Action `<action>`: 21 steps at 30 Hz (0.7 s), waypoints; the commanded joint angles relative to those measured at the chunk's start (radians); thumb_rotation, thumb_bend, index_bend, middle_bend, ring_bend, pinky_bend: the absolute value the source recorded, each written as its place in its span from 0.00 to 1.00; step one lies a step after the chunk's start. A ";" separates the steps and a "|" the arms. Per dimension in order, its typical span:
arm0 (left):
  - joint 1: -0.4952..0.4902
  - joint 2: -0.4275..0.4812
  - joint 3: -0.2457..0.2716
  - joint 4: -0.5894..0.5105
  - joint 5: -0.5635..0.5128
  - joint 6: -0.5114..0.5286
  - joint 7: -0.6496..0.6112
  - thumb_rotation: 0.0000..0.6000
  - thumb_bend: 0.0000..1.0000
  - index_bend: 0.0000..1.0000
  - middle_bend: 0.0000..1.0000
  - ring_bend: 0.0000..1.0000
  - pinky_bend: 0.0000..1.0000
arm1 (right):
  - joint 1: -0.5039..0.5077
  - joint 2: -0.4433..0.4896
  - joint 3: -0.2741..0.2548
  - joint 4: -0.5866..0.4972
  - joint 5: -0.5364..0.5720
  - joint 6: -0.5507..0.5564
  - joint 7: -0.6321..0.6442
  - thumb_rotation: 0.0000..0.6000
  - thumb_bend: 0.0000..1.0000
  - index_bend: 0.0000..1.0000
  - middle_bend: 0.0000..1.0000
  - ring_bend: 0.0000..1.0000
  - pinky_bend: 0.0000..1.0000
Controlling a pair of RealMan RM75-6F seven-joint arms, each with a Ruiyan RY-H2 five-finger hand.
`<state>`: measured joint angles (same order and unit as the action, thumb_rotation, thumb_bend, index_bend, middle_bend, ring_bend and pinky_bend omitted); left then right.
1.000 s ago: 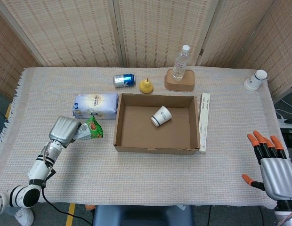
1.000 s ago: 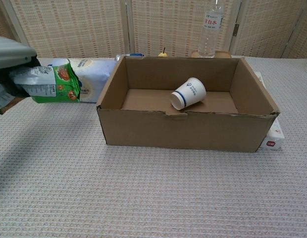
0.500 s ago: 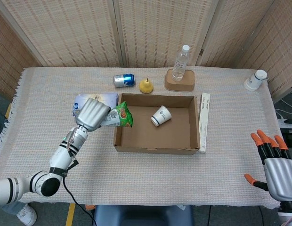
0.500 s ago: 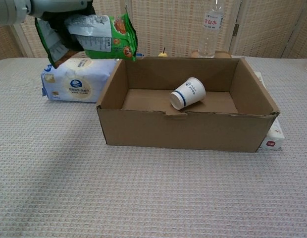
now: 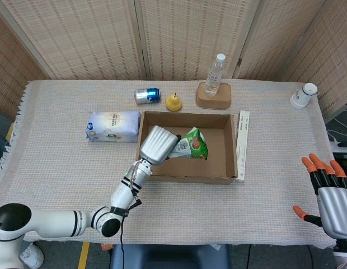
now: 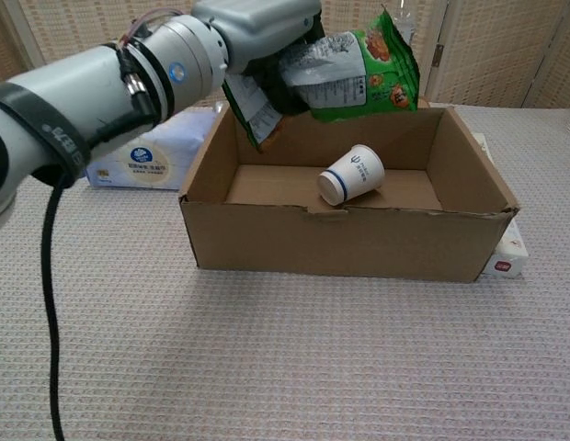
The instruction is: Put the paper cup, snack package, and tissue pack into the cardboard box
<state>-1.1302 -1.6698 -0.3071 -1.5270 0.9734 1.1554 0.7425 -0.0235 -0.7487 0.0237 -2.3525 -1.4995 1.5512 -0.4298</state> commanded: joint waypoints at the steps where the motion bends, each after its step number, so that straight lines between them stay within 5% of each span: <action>1: -0.022 -0.030 0.013 0.045 -0.034 -0.063 -0.006 1.00 0.27 0.37 0.55 0.47 0.66 | 0.000 0.002 0.001 0.003 -0.005 0.002 0.007 1.00 0.00 0.00 0.00 0.00 0.00; 3: -0.038 0.011 0.018 0.017 -0.121 -0.137 0.054 1.00 0.16 0.04 0.11 0.10 0.30 | -0.001 0.002 0.002 0.009 -0.016 0.006 0.014 1.00 0.00 0.00 0.00 0.00 0.00; 4: -0.041 0.020 0.018 0.011 -0.134 -0.144 0.063 1.00 0.14 0.00 0.01 0.01 0.17 | -0.002 0.002 0.001 0.011 -0.019 0.007 0.017 1.00 0.00 0.00 0.00 0.00 0.00; 14: -0.023 0.095 0.034 -0.029 -0.195 -0.087 0.136 1.00 0.13 0.00 0.00 0.00 0.12 | 0.002 -0.004 -0.001 0.011 -0.011 -0.006 0.010 1.00 0.00 0.00 0.00 0.00 0.00; 21: 0.012 0.238 0.069 -0.049 -0.250 -0.102 0.173 1.00 0.13 0.00 0.00 0.00 0.11 | 0.001 -0.011 -0.004 0.009 -0.017 -0.006 -0.002 1.00 0.00 0.00 0.00 0.00 0.00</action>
<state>-1.1354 -1.4736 -0.2513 -1.5701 0.7516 1.0640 0.9095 -0.0227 -0.7595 0.0194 -2.3437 -1.5167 1.5448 -0.4314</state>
